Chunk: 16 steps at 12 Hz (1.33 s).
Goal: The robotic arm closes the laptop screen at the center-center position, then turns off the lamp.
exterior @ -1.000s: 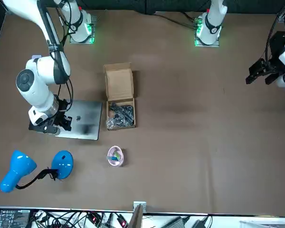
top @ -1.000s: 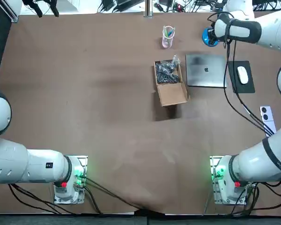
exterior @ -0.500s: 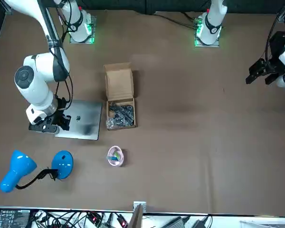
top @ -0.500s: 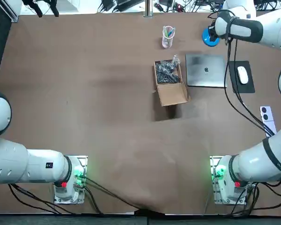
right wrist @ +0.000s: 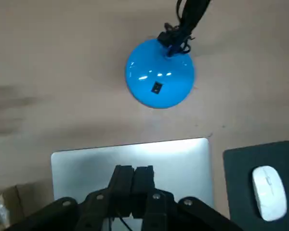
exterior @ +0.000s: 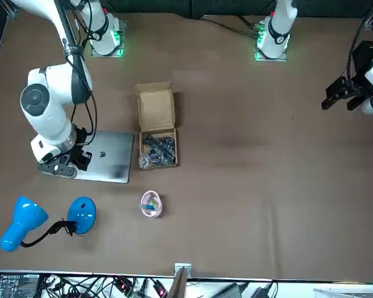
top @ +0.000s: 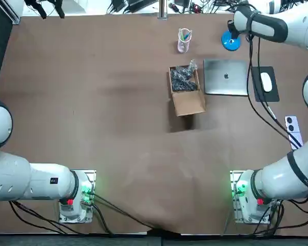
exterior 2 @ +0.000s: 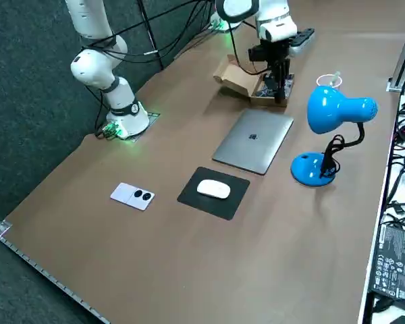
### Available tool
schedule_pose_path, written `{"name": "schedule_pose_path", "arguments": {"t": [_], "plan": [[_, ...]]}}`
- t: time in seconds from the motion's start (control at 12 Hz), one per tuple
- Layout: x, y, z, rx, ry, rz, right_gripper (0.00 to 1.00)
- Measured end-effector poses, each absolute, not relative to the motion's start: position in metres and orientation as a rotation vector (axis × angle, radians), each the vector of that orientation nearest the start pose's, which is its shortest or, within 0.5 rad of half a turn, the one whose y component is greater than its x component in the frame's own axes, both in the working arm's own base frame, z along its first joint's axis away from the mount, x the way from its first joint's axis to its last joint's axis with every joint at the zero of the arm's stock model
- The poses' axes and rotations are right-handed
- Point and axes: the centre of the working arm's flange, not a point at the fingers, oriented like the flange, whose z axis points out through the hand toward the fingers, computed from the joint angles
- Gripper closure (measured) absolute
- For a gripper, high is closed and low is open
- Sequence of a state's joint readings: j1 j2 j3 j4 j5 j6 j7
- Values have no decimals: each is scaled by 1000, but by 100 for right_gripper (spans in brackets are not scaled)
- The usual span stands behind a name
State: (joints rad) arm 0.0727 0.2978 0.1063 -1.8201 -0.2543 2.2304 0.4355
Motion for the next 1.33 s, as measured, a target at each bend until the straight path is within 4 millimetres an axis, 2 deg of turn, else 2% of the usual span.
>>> {"name": "schedule_pose_path", "arguments": {"t": [0.25,0.5,0.67,1.0,1.33], "plan": [[638,115,385,-3309,356,-323,98],[638,130,368,-3357,545,-433,98],[639,141,355,-3364,604,-496,98],[650,147,338,-3292,551,-632,98],[654,149,321,-3302,499,-702,98]]}}
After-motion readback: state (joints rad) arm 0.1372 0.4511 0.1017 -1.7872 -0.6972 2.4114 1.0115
